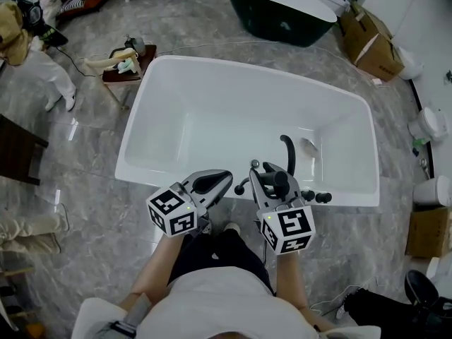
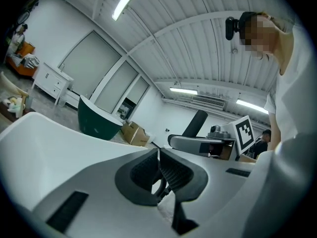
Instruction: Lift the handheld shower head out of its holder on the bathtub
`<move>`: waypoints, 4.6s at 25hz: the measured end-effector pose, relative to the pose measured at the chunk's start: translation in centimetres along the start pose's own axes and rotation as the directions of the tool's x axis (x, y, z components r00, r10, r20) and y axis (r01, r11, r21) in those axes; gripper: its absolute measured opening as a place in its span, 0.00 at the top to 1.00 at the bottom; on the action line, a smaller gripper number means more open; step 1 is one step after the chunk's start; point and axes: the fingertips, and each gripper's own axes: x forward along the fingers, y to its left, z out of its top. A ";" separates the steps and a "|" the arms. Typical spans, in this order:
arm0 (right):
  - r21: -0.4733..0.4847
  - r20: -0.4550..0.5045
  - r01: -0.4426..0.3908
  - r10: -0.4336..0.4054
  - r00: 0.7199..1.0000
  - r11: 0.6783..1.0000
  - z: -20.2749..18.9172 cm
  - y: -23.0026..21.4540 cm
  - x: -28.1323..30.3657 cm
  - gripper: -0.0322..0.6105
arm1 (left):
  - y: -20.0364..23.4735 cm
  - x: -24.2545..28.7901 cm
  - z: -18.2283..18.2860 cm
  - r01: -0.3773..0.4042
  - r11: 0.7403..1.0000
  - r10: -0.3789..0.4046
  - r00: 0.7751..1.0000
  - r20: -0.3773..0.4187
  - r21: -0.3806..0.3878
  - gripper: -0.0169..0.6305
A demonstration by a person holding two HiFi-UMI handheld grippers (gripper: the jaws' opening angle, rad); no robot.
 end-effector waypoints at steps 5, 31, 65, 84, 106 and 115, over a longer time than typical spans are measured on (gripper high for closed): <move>0.033 0.035 -0.021 0.019 0.999 0.999 2.5 -0.2 -0.8 0.75 | -1.4 0.9 1.7 0.057 0.998 -0.058 0.998 0.005 0.037 0.94; 0.162 0.199 0.230 -0.261 0.945 0.959 6.4 -7.7 -13.4 0.75 | -10.2 9.1 1.1 0.383 0.919 -0.375 0.922 -0.095 0.088 0.94; 0.417 0.054 0.856 -0.948 0.313 0.306 -3.2 -13.8 -46.5 0.75 | -28.2 15.7 -8.4 0.776 0.629 -0.742 0.582 -0.333 -0.047 0.94; 0.353 -0.091 0.925 -0.989 -0.113 -0.139 -8.0 -7.8 -62.8 0.75 | -39.0 15.9 -13.9 0.903 0.393 -0.862 0.297 -0.412 -0.171 0.94; 0.414 -0.143 0.893 -0.981 -0.132 -0.180 -12.0 -7.5 -66.1 0.75 | -43.5 15.5 -17.0 0.916 0.345 -0.862 0.221 -0.456 -0.207 0.94; 0.400 -0.129 0.905 -0.986 -0.102 -0.146 -11.7 -8.4 -64.7 0.75 | -43.3 15.6 -16.6 0.917 0.350 -0.857 0.231 -0.461 -0.192 0.94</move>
